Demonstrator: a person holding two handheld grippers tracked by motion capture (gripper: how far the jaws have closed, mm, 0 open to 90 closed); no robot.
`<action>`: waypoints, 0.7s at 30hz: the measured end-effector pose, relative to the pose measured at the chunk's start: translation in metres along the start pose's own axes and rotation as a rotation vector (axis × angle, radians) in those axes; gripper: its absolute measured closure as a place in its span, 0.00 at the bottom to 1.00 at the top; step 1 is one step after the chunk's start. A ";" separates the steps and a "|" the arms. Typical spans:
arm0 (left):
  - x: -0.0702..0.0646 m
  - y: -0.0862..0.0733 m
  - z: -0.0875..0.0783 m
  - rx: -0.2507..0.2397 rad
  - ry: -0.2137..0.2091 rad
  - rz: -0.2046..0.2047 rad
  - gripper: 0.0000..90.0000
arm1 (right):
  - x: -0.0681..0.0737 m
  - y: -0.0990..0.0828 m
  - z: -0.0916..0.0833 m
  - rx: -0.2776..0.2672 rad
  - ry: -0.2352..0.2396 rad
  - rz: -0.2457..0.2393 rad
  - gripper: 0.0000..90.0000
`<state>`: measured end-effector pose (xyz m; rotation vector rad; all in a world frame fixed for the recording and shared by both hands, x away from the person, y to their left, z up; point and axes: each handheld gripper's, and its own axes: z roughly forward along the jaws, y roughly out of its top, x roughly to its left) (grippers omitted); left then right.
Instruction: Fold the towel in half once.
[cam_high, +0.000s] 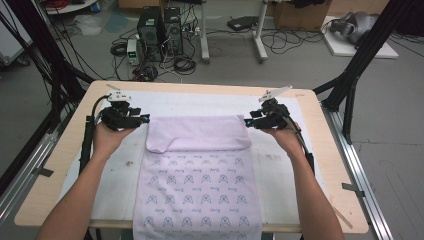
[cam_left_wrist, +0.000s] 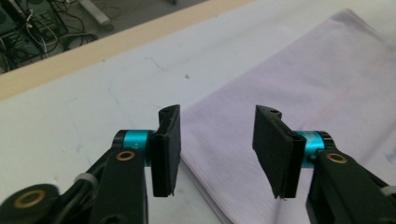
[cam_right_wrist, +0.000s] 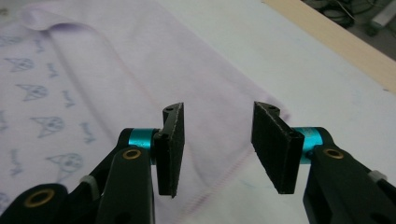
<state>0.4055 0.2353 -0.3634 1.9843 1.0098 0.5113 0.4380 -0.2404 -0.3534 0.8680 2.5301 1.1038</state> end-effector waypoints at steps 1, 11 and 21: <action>-0.004 -0.005 -0.001 -0.007 -0.013 0.002 0.55 | 0.004 -0.002 0.002 -0.014 0.019 0.000 0.60; -0.030 -0.041 -0.007 0.003 -0.097 0.030 0.47 | 0.028 -0.033 0.021 0.022 0.049 -0.007 0.60; -0.052 -0.062 0.011 0.093 -0.175 0.097 0.46 | 0.023 -0.056 0.039 0.090 0.030 0.041 0.60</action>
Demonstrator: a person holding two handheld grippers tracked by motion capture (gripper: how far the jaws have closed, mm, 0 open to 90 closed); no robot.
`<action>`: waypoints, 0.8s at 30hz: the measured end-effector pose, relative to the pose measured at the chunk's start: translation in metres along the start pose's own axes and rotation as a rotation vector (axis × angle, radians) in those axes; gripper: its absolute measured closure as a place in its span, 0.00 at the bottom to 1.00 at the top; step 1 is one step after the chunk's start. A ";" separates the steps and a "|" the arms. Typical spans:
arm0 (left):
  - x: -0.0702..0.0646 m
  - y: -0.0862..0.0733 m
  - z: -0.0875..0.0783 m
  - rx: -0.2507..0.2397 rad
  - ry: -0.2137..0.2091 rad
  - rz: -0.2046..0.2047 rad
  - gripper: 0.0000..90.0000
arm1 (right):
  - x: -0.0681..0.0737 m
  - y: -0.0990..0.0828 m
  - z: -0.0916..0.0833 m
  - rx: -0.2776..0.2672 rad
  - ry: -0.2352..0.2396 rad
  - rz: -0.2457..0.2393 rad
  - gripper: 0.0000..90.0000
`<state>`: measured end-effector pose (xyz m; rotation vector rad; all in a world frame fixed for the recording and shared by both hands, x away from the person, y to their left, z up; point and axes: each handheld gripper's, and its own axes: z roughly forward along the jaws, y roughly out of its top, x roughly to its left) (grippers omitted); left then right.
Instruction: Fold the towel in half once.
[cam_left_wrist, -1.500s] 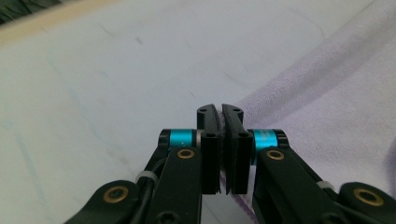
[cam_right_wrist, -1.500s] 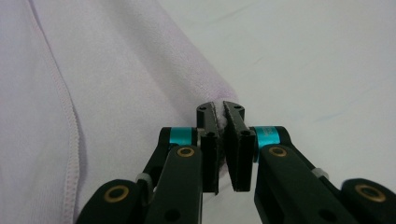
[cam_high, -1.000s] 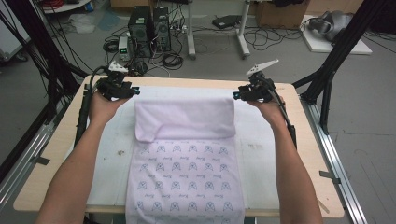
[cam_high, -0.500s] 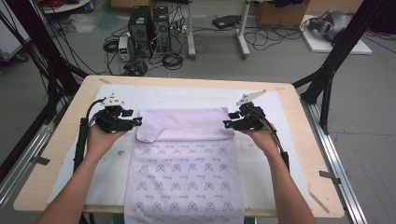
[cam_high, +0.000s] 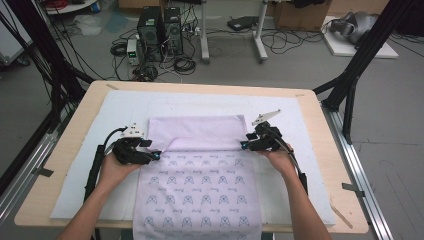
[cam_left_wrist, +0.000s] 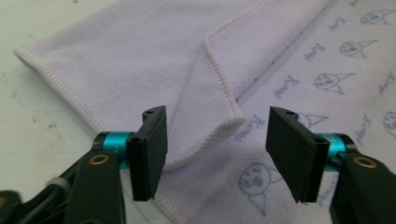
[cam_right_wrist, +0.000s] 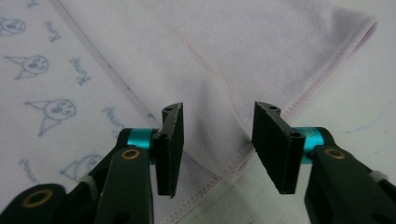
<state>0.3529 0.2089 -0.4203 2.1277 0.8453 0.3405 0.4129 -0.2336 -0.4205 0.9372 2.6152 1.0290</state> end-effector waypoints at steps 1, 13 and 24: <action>-0.001 0.000 0.001 0.004 0.000 0.018 0.54 | 0.000 -0.001 0.001 0.004 -0.001 -0.005 0.63; 0.001 -0.001 -0.012 -0.024 0.017 0.028 0.97 | 0.004 -0.003 -0.012 -0.036 0.057 -0.013 0.93; -0.015 -0.018 -0.053 -0.105 0.043 0.042 0.98 | 0.026 -0.008 -0.049 -0.110 0.076 -0.074 0.92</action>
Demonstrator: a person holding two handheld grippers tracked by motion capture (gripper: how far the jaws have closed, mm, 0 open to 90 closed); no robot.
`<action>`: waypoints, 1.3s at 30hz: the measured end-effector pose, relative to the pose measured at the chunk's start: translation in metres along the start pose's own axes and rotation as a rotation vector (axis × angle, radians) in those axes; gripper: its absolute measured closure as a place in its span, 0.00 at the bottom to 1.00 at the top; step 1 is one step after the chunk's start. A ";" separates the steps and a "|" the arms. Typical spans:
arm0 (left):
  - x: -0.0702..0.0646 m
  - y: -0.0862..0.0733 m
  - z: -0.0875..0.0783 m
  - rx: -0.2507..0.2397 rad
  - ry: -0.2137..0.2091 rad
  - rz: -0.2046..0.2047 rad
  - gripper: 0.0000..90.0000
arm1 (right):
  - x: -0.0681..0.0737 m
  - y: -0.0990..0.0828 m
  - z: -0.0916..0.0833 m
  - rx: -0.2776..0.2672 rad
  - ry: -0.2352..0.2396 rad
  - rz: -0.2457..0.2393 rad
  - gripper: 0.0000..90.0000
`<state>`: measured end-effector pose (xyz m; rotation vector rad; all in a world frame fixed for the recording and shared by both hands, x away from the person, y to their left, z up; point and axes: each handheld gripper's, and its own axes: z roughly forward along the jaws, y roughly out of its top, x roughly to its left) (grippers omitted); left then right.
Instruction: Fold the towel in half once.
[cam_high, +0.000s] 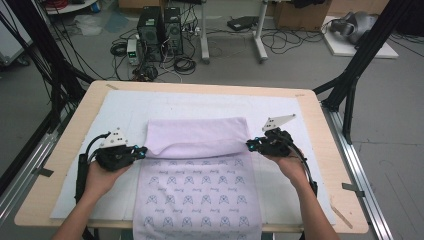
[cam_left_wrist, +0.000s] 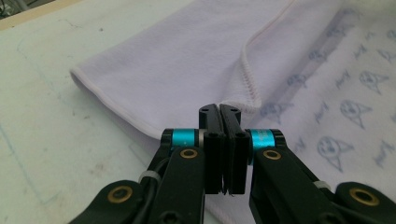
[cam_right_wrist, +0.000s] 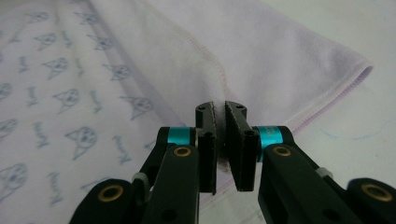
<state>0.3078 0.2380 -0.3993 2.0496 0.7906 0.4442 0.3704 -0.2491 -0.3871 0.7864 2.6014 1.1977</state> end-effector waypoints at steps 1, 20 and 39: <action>-0.003 -0.002 -0.006 -0.012 -0.002 0.005 0.98 | 0.004 -0.001 -0.005 -0.011 0.002 -0.007 0.92; -0.052 -0.037 -0.067 -0.021 -0.053 0.006 0.57 | 0.081 -0.045 -0.060 -0.093 0.105 -0.118 0.67; 0.062 0.001 0.072 0.106 0.119 -0.213 0.41 | -0.044 0.010 0.060 0.105 -0.078 0.056 0.45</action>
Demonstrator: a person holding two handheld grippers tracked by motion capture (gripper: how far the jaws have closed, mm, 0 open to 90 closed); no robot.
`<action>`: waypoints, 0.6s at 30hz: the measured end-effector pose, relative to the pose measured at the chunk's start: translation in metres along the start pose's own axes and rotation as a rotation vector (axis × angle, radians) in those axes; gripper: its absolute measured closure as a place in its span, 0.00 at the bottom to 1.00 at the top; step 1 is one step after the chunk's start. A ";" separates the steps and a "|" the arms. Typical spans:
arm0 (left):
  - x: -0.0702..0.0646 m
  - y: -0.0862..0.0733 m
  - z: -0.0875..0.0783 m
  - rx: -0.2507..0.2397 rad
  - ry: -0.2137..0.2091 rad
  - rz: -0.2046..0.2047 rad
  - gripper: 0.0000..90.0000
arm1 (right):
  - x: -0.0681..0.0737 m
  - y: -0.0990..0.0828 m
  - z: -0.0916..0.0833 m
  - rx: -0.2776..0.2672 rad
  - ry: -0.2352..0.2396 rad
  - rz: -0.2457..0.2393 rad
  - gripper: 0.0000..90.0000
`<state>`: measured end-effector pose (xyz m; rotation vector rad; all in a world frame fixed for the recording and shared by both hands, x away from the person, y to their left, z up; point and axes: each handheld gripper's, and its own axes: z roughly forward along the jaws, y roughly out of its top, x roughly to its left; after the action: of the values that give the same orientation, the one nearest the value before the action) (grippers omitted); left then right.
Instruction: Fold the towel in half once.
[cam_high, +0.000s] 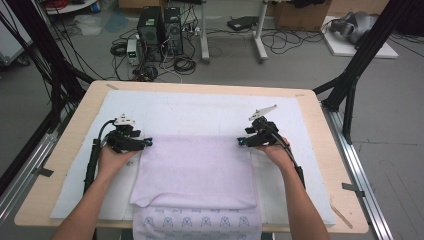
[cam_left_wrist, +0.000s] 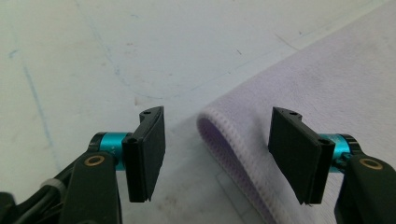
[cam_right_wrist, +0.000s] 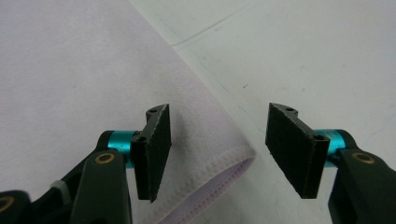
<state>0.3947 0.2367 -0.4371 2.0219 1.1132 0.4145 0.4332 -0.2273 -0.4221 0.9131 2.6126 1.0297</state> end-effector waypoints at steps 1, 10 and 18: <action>0.000 0.001 0.004 0.012 -0.011 0.008 0.44 | -0.002 -0.001 0.004 0.004 0.011 0.011 0.50; 0.003 0.028 0.006 -0.048 -0.017 0.010 0.95 | -0.007 0.016 -0.001 0.048 -0.010 -0.001 0.95; 0.007 0.127 -0.034 -0.194 0.072 0.085 0.95 | -0.028 0.073 -0.064 -0.081 -0.159 -0.007 0.95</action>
<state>0.4509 0.2188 -0.3196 1.9006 0.9915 0.6189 0.4664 -0.2378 -0.3272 0.9257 2.4248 1.0096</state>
